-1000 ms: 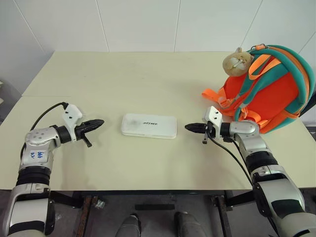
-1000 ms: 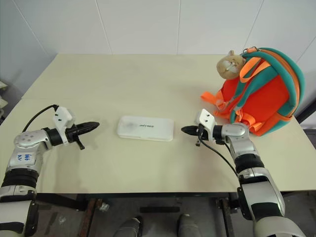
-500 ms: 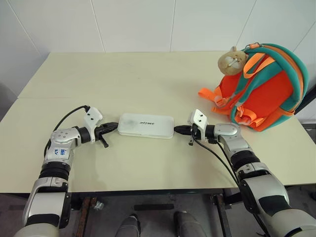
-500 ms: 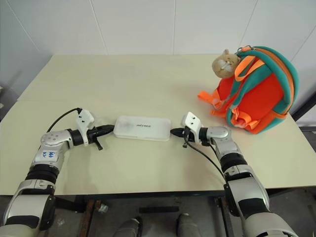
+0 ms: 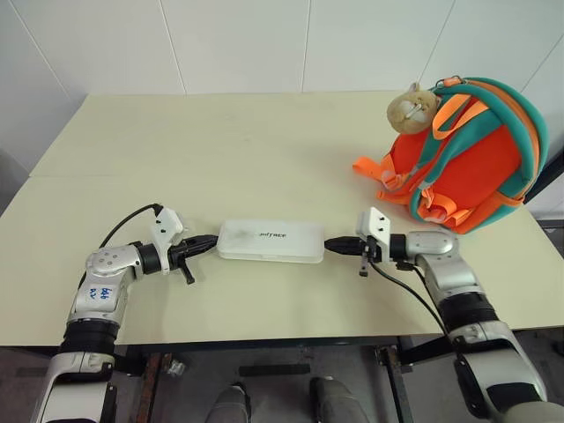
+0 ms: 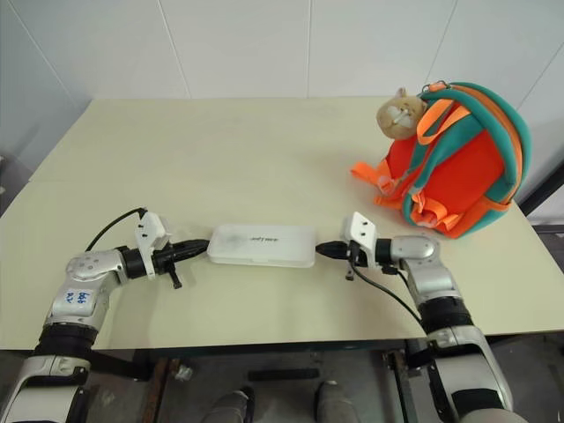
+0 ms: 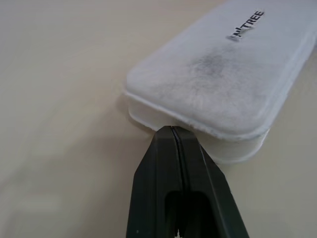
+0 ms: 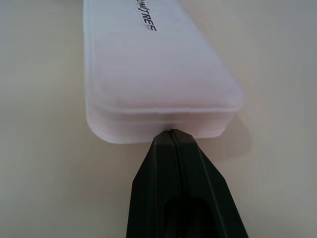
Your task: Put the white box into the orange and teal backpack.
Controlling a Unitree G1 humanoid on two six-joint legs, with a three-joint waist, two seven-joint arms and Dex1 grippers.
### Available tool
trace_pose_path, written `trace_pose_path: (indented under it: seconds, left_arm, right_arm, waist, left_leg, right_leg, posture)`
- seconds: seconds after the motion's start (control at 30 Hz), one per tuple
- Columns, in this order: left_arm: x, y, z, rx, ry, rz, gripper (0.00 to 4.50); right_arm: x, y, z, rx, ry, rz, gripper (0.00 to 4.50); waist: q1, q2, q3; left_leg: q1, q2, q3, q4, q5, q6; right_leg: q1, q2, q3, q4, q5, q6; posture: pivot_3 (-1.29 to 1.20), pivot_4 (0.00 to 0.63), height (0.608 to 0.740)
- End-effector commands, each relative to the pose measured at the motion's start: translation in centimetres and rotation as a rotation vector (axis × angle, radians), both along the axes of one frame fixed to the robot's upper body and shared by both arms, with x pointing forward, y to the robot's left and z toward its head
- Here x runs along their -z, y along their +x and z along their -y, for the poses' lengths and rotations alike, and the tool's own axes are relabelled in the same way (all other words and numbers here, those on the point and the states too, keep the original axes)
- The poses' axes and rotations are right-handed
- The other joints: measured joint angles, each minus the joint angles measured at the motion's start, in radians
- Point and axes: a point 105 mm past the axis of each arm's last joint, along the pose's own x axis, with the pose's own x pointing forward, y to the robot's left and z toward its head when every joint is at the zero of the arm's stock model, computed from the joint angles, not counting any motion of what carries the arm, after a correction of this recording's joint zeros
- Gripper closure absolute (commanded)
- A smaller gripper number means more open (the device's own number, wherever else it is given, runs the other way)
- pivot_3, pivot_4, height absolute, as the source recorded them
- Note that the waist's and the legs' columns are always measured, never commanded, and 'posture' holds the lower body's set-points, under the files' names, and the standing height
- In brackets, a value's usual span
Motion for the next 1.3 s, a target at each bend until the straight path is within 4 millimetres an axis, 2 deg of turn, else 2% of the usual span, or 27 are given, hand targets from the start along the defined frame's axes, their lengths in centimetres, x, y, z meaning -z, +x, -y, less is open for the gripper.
trace_pose_path:
  seconds: [0.03, 0.2, 0.47, 0.7, 0.8, 0.87, 0.97, 1.1, 1.2, 1.3]
  left_arm:
    - [-1.4, -1.5, 1.5, 0.071, -0.027, 0.035, 4.49]
    - [-0.8, -2.7, 2.3, 0.074, -0.043, 0.004, 4.49]
    - [-0.3, -2.9, 2.7, 0.077, -0.036, -0.018, 4.49]
    - [1.4, -3.6, 1.9, 0.08, 0.019, -0.104, 4.49]
    - [2.0, -3.1, 0.6, 0.02, 0.057, -0.114, 4.5]
    - [1.7, -2.9, 0.1, -0.003, 0.028, -0.13, 4.5]
    - [1.8, -3.4, -0.3, 0.029, 0.014, -0.213, 3.92]
    - [1.6, -3.6, -1.8, 0.027, -0.018, -0.334, 2.68]
    - [0.3, -2.9, -2.1, 0.039, -0.105, -0.399, 1.73]
    - [-1.2, -1.4, -1.9, 0.03, -0.157, -0.369, 0.77]
  right_arm:
    - [-2.0, -1.6, 0.0, -0.036, 0.033, 0.033, 4.49]
    - [-1.4, -2.8, 1.7, 0.023, 0.022, -0.007, 4.49]
    - [0.4, -2.1, 2.7, 0.094, 0.005, -0.021, 4.49]
    - [0.8, -2.1, 3.9, 0.12, -0.023, -0.041, 4.49]
    - [0.5, -1.8, 5.0, 0.152, -0.042, -0.035, 3.92]
    - [0.1, -1.9, 5.6, 0.155, -0.06, -0.031, 3.29]
    - [-1.1, -1.6, 7.2, 0.185, -0.079, -0.02, 2.29]
    - [-2.4, -1.8, 8.2, 0.186, -0.107, -0.071, 0.92]
    - [-2.6, -2.2, 8.0, 0.183, -0.135, -0.181, 0.0]
    - [-2.5, -2.6, 7.3, 0.156, -0.142, -0.245, 0.0]
  waist:
    - [0.0, 0.0, 0.0]
    - [0.002, 0.0, 0.0]
    - [0.006, 0.0, 0.0]
    - [0.013, 0.0, 0.0]
    - [0.02, 0.0, 0.0]
    - [0.022, 0.0, 0.0]
    - [0.022, 0.0, 0.0]
    - [0.02, 0.0, 0.0]
    - [0.02, 0.0, 0.0]
    - [0.021, 0.0, 0.0]
  left_leg:
    - [0.001, 0.0, 0.0, 0.0, 0.0, 0.0]
    - [0.001, 0.0, 0.0, 0.001, 0.0, 0.0]
    - [0.001, 0.0, 0.0, 0.002, 0.0, 0.001]
    - [0.001, 0.0, 0.0, 0.002, 0.0, 0.001]
    - [0.001, 0.0, 0.0, 0.002, 0.0, 0.001]
    - [0.001, 0.0, 0.0, 0.002, 0.0, 0.001]
    - [0.001, 0.0, 0.0, 0.002, 0.0, 0.001]
    - [0.001, 0.0, 0.001, 0.001, 0.0, 0.001]
    - [0.001, 0.0, 0.001, 0.001, 0.0, 0.001]
    - [0.001, 0.0, 0.0, 0.001, 0.0, 0.001]
  right_leg:
    - [0.001, 0.0, 0.0, 0.0, 0.0, 0.0]
    - [0.001, 0.0, 0.0, -0.001, 0.0, -0.001]
    - [0.002, 0.0, 0.0, -0.002, 0.0, -0.001]
    - [0.002, 0.0, 0.0, -0.002, 0.0, -0.001]
    - [0.002, 0.0, 0.0, -0.002, 0.0, -0.001]
    - [0.002, 0.0, 0.0, -0.002, 0.0, -0.001]
    - [0.002, 0.0, 0.0, -0.003, 0.0, -0.002]
    - [0.002, 0.0, 0.0, -0.002, 0.0, -0.002]
    - [0.002, 0.0, 0.0, -0.002, -0.001, -0.003]
    - [0.002, 0.0, 0.0, -0.002, -0.001, -0.003]
  posture:
    - [0.0, 0.15, 0.74]
    - [0.0, 0.15, 0.74]
    - [0.0, 0.15, 0.74]
    - [0.0, 0.15, 0.74]
    - [0.0, 0.15, 0.74]
    - [0.0, 0.15, 0.74]
    - [0.0, 0.15, 0.74]
    - [0.0, 0.15, 0.74]
    - [0.0, 0.15, 0.74]
    - [0.0, 0.15, 0.74]
